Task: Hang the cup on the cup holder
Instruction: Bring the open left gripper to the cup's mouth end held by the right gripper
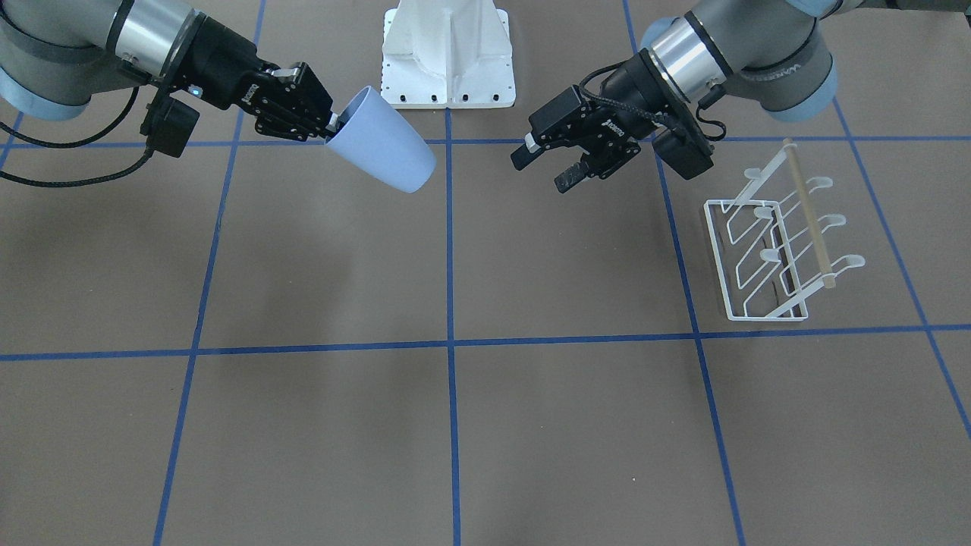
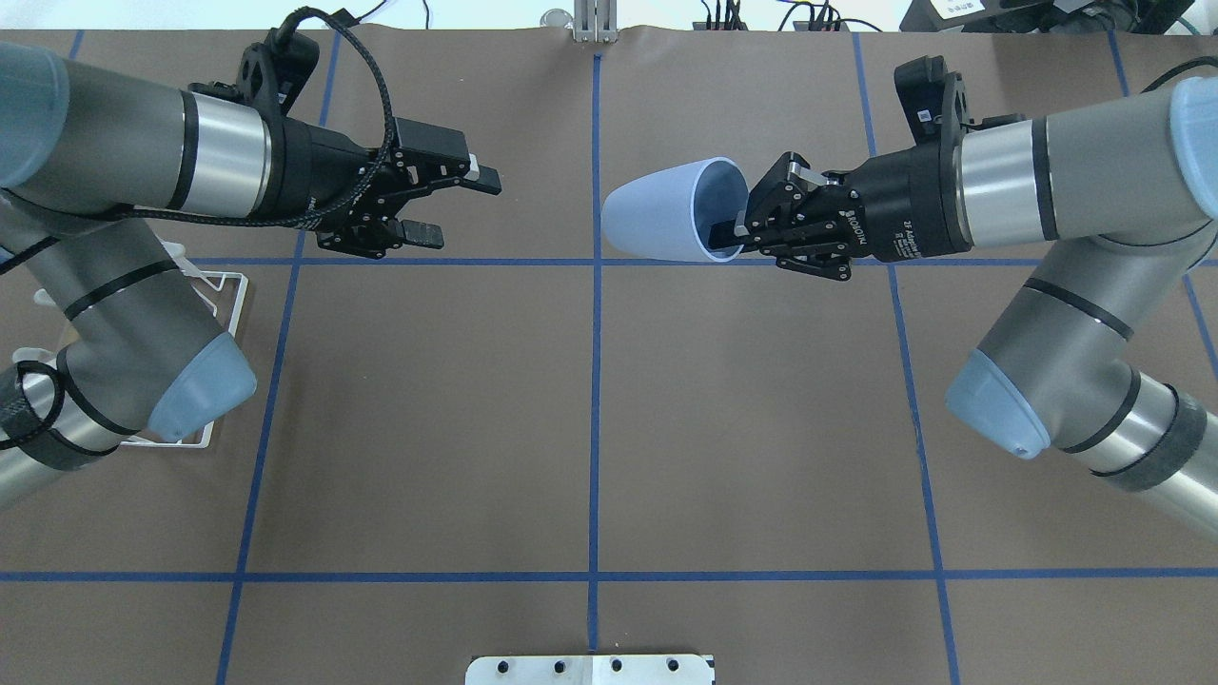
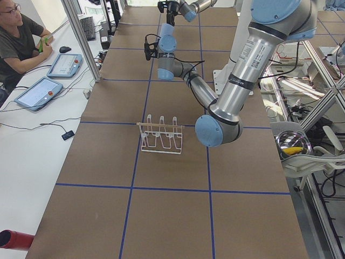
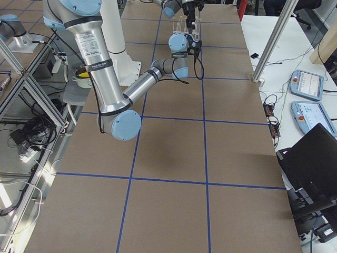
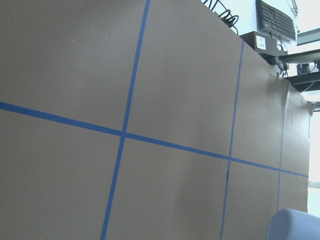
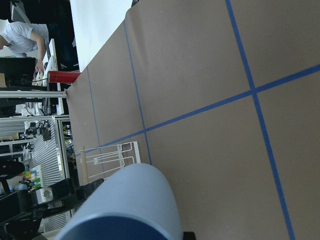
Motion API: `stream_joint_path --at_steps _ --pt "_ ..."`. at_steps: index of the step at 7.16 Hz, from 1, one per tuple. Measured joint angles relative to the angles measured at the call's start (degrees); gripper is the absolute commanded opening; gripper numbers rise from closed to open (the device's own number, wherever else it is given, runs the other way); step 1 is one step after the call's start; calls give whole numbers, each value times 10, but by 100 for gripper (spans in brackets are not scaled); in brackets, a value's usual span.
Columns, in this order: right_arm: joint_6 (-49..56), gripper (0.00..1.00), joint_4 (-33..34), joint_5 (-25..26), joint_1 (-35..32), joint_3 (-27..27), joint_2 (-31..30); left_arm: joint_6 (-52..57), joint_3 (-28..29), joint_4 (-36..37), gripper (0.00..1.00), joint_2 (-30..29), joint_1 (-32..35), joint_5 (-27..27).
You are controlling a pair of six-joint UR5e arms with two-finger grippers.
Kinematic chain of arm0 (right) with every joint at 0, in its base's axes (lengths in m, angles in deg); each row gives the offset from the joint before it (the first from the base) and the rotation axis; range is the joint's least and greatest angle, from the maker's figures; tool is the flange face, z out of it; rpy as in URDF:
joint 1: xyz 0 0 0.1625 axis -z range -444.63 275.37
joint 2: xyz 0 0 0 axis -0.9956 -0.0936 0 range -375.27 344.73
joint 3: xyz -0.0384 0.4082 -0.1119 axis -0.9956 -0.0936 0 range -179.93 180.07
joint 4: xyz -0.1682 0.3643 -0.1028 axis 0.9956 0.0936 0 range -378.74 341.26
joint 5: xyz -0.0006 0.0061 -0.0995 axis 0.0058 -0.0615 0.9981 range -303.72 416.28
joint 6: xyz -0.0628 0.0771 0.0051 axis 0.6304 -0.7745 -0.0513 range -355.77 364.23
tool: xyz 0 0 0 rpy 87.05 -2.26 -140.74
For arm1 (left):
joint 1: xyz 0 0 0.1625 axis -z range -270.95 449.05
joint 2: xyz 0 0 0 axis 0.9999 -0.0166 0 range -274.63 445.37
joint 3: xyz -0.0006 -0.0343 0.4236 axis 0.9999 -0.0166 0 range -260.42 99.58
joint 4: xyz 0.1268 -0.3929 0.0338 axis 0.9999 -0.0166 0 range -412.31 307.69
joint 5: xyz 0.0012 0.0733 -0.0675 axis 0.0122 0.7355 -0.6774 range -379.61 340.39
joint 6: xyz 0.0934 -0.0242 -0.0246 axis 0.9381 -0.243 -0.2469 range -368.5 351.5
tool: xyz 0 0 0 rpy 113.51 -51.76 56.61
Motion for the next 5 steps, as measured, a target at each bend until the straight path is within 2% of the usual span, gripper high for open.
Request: stream_joint_path --at_steps 3,5 --pt "-36 0 -30 -3 14 2 19 -128 5 -65 98 -23 -3 13" --pt "-107 0 -95 1 19 -3 23 -214 38 -182 98 -26 -6 42"
